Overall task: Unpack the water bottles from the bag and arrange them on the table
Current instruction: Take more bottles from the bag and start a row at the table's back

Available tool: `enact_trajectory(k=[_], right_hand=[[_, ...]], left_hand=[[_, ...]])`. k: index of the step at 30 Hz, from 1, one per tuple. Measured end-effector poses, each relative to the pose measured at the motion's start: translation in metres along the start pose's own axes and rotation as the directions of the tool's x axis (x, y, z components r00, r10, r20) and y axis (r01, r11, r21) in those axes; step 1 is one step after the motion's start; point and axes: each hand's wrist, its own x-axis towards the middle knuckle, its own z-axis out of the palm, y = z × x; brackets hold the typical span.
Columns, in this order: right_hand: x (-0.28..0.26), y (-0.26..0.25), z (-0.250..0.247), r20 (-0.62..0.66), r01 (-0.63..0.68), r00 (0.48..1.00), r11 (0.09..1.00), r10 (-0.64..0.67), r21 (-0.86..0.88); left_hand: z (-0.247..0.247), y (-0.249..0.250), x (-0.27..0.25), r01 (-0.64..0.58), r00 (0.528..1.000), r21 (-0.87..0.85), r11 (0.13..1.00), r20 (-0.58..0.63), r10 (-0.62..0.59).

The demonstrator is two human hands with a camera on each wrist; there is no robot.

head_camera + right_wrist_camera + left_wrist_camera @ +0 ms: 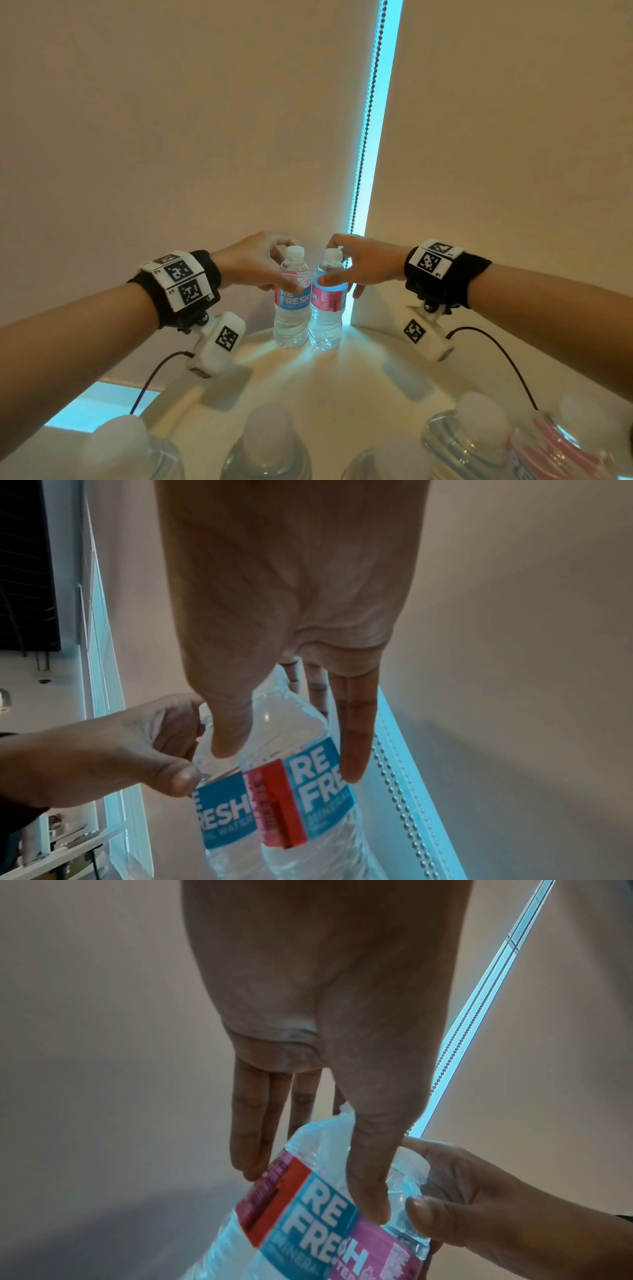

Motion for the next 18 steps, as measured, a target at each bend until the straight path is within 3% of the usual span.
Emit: enact_trajectory(k=[8,18], right_hand=[[-0.020,0.003,-0.019,-0.085,-0.046,0.995,0.999,0.047,0.020],[-0.154,0.024,-0.092,-0.257,-0.022,0.966,0.999,0.028,0.025]], left_hand=[[-0.018,0.001,-0.026,0.083,0.995,0.125,0.989,-0.066,-0.075],[-0.070,0.012,-0.139,-0.044,0.989,0.009,0.999,-0.139,0.045]])
